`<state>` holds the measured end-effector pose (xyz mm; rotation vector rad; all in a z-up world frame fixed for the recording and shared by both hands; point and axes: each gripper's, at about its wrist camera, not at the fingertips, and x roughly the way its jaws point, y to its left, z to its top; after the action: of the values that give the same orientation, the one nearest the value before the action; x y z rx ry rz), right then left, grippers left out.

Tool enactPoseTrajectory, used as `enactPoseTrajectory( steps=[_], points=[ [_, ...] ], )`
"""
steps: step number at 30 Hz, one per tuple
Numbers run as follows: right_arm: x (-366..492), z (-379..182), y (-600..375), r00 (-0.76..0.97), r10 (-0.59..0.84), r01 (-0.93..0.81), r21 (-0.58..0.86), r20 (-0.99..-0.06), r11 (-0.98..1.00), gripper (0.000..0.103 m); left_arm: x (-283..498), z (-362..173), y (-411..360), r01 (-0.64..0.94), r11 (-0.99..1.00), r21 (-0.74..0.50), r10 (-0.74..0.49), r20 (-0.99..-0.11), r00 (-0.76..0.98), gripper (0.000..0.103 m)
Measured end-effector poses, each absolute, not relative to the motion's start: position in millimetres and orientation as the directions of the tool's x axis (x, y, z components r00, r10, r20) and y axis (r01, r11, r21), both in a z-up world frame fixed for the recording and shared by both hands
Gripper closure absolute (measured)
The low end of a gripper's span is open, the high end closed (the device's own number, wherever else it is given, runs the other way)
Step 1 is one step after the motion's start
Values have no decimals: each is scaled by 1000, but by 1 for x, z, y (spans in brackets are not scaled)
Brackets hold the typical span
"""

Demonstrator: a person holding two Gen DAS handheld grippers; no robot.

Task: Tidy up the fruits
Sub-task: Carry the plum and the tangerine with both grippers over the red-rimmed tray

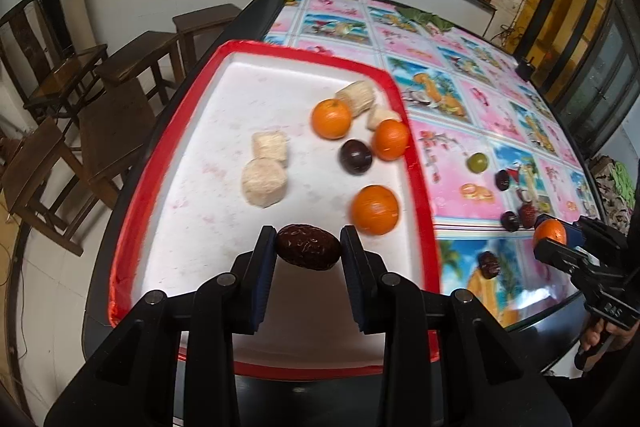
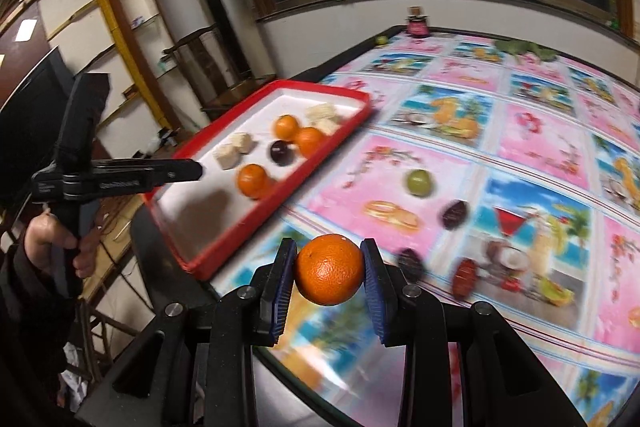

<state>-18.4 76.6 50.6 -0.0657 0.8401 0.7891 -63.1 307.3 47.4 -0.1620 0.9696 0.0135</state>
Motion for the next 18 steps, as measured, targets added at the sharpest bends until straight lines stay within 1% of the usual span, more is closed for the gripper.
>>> enactPoseTrajectory(
  steps=[5, 9, 18],
  points=[
    [-20, 50, 121, 331, 649, -721, 261, -685, 643, 70, -60, 39, 318, -106, 988, -116, -38, -834, 551, 73],
    [-18, 48, 154, 274, 670, -770, 260, -690, 582, 70, -59, 36, 325, -120, 985, -127, -39, -831, 555, 73],
    [-13, 36, 203, 166, 683, -817, 289, -711, 499, 70, -55, 33, 328, -111, 985, -130, -46, -830, 556, 73]
  ],
)
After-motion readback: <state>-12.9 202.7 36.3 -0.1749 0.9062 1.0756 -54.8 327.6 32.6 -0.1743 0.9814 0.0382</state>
